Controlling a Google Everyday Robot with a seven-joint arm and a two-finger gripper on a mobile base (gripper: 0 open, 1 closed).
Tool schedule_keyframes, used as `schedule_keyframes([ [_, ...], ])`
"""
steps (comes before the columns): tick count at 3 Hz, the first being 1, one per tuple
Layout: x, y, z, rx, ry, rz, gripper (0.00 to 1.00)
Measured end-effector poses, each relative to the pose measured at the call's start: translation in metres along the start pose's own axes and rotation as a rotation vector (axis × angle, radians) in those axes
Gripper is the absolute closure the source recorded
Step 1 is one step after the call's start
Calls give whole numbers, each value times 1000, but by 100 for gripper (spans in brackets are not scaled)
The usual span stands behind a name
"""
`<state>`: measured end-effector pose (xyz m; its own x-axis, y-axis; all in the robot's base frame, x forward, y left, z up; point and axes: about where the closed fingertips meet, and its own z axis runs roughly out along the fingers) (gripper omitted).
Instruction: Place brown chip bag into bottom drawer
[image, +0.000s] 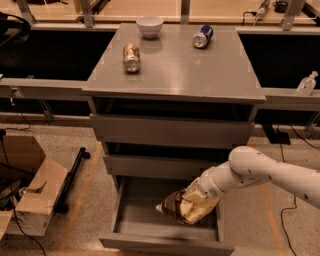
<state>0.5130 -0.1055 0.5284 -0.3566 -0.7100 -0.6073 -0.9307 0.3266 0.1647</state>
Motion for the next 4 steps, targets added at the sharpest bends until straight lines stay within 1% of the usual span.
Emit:
schedule_keyframes([
  [1,18,-24,26,29,23,17,100],
  [2,40,-49,59,17,33,64,100],
  [3,67,-69,91,-21,6,139,100],
  [4,91,-87,122,-82,-99,228,100],
])
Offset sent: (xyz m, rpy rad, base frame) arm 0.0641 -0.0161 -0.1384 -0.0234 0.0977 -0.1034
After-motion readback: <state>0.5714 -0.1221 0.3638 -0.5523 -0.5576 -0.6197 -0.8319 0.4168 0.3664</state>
